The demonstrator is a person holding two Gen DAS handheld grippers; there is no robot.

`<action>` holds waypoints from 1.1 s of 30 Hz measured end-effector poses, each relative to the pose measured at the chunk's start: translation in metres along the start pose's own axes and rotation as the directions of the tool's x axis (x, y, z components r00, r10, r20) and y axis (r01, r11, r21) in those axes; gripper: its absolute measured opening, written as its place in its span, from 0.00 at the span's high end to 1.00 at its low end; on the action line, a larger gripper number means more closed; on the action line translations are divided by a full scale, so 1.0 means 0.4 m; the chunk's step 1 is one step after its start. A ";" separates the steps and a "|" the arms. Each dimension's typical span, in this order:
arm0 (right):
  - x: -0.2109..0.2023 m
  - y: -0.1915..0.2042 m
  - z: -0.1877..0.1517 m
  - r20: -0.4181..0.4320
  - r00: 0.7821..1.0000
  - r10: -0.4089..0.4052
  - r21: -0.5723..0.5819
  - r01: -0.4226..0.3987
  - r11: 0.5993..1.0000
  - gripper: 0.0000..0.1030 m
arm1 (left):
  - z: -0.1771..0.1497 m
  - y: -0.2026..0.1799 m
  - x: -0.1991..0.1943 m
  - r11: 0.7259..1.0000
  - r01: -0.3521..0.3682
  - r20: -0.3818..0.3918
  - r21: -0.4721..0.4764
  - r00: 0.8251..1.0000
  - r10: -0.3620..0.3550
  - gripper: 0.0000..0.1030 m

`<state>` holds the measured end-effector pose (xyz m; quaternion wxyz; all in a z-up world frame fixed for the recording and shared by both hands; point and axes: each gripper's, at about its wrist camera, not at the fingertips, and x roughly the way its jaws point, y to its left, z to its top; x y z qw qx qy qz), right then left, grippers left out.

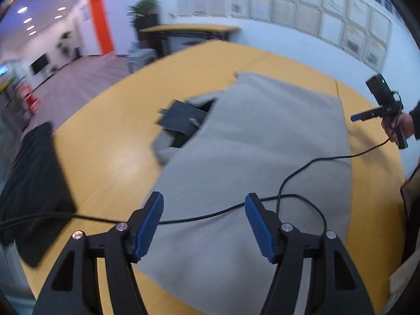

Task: Fold clothes

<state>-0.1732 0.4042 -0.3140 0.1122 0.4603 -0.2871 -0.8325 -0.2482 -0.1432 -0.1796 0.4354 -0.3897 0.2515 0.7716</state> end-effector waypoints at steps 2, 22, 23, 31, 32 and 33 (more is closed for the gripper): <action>0.031 -0.021 -0.061 -0.012 1.000 0.005 0.075 -0.004 0.997 0.20 | 0.024 -0.039 0.061 0.996 0.050 -0.028 0.076 0.998 -0.048 0.34; -0.015 -0.038 -0.063 0.253 0.951 -0.178 0.122 0.151 0.981 0.94 | 0.022 -0.294 0.334 0.932 0.238 -0.067 0.273 0.971 -0.228 0.33; -0.048 -0.054 -0.073 0.243 0.949 -0.203 0.120 0.178 0.977 0.93 | 0.032 -0.327 0.333 0.925 0.258 -0.057 0.279 0.966 -0.252 0.33; -0.160 -0.181 -0.133 0.203 0.964 -0.173 0.198 0.132 0.971 0.69 | 0.254 -0.518 0.336 0.894 0.296 0.111 0.337 0.930 -0.350 0.31; -0.153 -0.196 -0.132 0.214 0.966 -0.144 0.228 0.094 0.969 0.54 | 0.270 -0.535 0.338 0.887 0.296 0.112 0.354 0.928 -0.354 0.30; -0.142 -0.205 -0.127 0.223 0.967 -0.122 0.251 0.064 0.966 0.51 | 0.292 -0.564 0.360 0.877 0.297 0.102 0.378 0.928 -0.358 0.30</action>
